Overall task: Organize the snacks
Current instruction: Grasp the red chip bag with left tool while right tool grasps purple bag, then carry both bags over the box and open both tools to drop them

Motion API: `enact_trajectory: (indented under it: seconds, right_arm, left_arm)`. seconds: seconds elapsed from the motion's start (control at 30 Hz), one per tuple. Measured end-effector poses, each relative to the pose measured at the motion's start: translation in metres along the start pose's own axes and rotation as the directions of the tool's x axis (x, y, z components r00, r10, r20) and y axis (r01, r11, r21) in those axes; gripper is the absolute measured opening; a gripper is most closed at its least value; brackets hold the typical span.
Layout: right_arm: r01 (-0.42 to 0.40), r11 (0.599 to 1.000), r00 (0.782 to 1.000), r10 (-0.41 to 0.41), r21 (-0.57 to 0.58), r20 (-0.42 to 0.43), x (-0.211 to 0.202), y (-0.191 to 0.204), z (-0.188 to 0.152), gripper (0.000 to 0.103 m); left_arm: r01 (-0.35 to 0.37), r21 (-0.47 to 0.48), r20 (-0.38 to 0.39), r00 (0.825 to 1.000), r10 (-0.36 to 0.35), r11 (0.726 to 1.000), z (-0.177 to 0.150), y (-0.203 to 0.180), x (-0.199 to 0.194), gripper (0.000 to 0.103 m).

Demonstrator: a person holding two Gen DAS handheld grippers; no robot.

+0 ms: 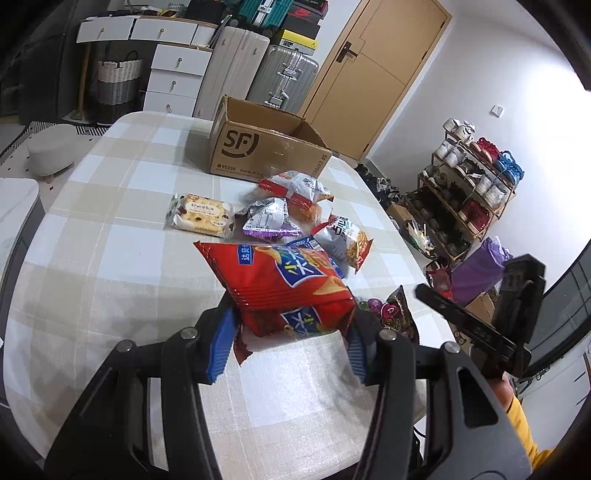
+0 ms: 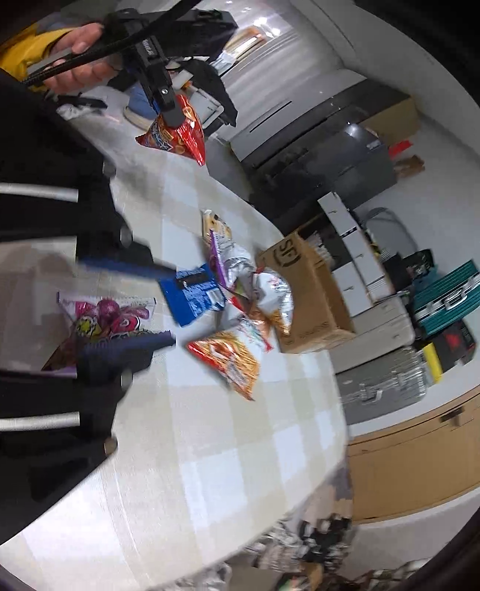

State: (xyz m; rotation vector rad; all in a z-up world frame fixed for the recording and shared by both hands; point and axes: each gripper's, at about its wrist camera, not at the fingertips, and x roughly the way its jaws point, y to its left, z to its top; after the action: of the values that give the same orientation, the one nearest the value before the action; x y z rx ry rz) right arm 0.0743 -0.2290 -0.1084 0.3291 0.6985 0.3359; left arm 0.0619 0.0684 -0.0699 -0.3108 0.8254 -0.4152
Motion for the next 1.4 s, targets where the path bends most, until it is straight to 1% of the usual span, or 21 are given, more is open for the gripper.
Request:
enact_trajectory:
  seconds: [0.03, 0.07, 0.13, 0.27, 0.3, 0.33, 0.37, 0.43, 0.47, 0.5, 0.57, 0.67, 0.83, 1.03, 1.27, 1.4]
  right_arm:
    - [0.017, 1.000, 1.000, -0.017, -0.008, 0.026, -0.007, 0.000, -0.001, 0.071]
    - [0.037, 0.999, 0.998, -0.036, -0.015, 0.046, -0.011, -0.001, -0.002, 0.081]
    - [0.054, 0.998, 0.998, -0.053, -0.026, 0.042, -0.011, -0.005, -0.005, 0.082]
    - [0.058, 0.998, 0.996, -0.059, -0.024, -0.060, 0.012, -0.010, -0.013, 0.082]
    - [0.054, 0.998, 0.995, -0.056, -0.027, -0.083, 0.021, -0.010, -0.015, 0.081]
    - [0.055, 0.998, 0.993, -0.058, -0.030, -0.100, 0.026, -0.010, -0.017, 0.076]
    - [0.054, 0.998, 0.992, -0.057, -0.033, -0.114, 0.032, -0.010, -0.020, 0.063]
    - [0.037, 0.999, 0.988, -0.041, -0.029, -0.151, 0.042, -0.011, -0.024, 0.047]
    - [0.032, 0.999, 0.985, -0.036, -0.026, -0.166, 0.047, -0.012, -0.025, 0.036]
    - [0.026, 1.000, 0.983, -0.029, -0.018, -0.180, 0.050, -0.013, -0.027, 0.033]
    - [0.018, 1.000, 0.983, -0.016, 0.005, -0.184, 0.052, -0.016, -0.029, 0.030]
    - [0.014, 1.000, 0.984, -0.013, 0.005, -0.180, 0.050, -0.015, -0.029, 0.028]
    - [-0.027, 0.999, 0.992, 0.031, 0.031, -0.124, 0.035, -0.012, -0.019, 0.028]
    - [-0.110, 0.994, 0.993, 0.110, 0.014, -0.044, 0.008, 0.009, 0.004, 0.028]
    - [-0.205, 0.978, 0.978, 0.206, -0.047, 0.031, -0.023, 0.046, 0.030, 0.028]
    - [-0.233, 0.969, 0.969, 0.238, -0.078, 0.062, -0.035, 0.063, 0.041, 0.028]
  left_arm:
    - [0.001, 0.002, -0.002, 1.000, -0.001, 1.000, 0.000, 0.000, 0.001, 0.048]
    - [0.001, 0.002, -0.004, 1.000, -0.001, 1.000, -0.002, -0.001, 0.000, 0.048]
    - [0.002, 0.002, -0.012, 1.000, -0.002, 1.000, -0.003, -0.001, 0.003, 0.048]
    - [0.000, 0.005, -0.028, 1.000, 0.001, 1.000, -0.005, -0.001, 0.008, 0.049]
    - [-0.003, 0.005, -0.031, 1.000, 0.004, 1.000, -0.006, -0.001, 0.009, 0.049]
    - [-0.006, 0.006, -0.033, 0.999, 0.006, 1.000, -0.006, -0.001, 0.011, 0.049]
    - [-0.007, 0.006, -0.037, 0.999, 0.008, 1.000, -0.006, -0.001, 0.012, 0.049]
    - [-0.011, 0.004, -0.041, 0.999, 0.012, 1.000, -0.006, 0.000, 0.014, 0.049]
    - [-0.013, 0.003, -0.045, 0.999, 0.013, 1.000, -0.006, 0.000, 0.015, 0.049]
    - [-0.013, 0.002, -0.046, 0.999, 0.014, 1.000, -0.007, 0.000, 0.016, 0.049]
    - [-0.015, 0.004, -0.046, 0.999, 0.015, 1.000, -0.006, 0.000, 0.017, 0.049]
    - [-0.016, 0.010, -0.042, 0.999, 0.016, 1.000, -0.005, -0.002, 0.017, 0.049]
    - [-0.019, 0.028, -0.031, 0.999, 0.020, 0.999, -0.003, -0.008, 0.010, 0.049]
    - [-0.024, 0.047, -0.009, 1.000, 0.024, 0.999, 0.001, -0.014, -0.002, 0.049]
    - [-0.012, 0.067, 0.025, 1.000, 0.011, 0.998, 0.006, -0.023, -0.022, 0.049]
    - [-0.006, 0.069, 0.040, 0.999, 0.003, 0.998, 0.012, -0.025, -0.032, 0.049]
